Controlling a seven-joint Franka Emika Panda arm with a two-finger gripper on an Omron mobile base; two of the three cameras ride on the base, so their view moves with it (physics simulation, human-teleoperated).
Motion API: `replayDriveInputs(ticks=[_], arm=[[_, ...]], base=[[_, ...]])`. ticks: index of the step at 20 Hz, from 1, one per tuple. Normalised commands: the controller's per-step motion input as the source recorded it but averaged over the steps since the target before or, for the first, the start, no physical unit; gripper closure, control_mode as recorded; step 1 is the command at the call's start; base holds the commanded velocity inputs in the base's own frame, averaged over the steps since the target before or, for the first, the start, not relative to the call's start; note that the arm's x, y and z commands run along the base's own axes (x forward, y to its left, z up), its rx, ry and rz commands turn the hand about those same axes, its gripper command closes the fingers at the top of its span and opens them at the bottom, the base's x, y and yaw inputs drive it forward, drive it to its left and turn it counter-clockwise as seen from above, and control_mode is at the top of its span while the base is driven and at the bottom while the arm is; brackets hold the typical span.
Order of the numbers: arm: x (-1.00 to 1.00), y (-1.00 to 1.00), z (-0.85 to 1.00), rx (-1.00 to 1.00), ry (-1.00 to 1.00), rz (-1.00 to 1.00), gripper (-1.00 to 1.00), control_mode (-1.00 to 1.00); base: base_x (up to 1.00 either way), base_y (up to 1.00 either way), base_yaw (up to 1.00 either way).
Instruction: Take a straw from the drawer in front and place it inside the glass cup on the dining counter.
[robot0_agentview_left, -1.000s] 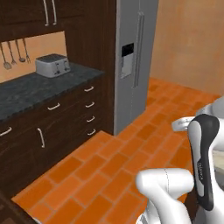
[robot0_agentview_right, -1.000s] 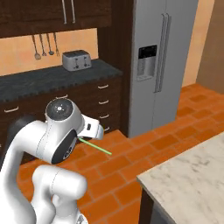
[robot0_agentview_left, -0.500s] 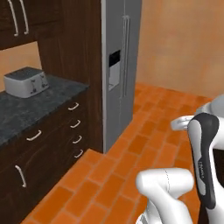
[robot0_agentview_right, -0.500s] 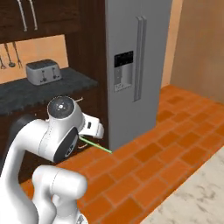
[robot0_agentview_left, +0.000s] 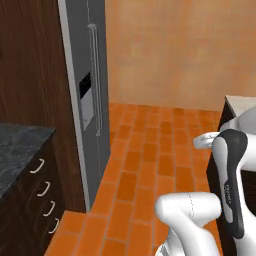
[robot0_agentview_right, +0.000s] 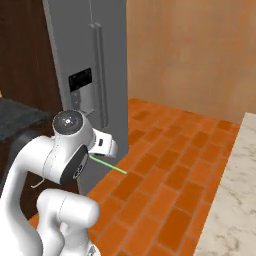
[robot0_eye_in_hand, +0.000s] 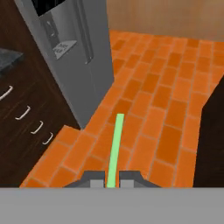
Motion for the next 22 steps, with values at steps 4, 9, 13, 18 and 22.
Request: replayDriveInputs(ticks=[4, 9, 13, 18, 22], arm=[[0.00, 0.00, 0.00, 0.00, 0.00, 0.00, 1.00, 1.00], [0.00, 0.00, 0.00, 0.00, 0.00, 0.00, 1.00, 1.00], [0.00, 0.00, 0.00, 0.00, 0.00, 0.00, 1.00, 1.00], [0.00, 0.00, 0.00, 0.00, 0.00, 0.00, 1.00, 1.00], [0.00, 0.00, 0.00, 0.00, 0.00, 0.00, 1.00, 1.00]], base=[[1.00, 0.30, -0.59], [1.00, 0.23, -0.57], [1.00, 0.12, -0.57], [0.99, 0.31, -0.56], [0.92, 0.44, -0.54]])
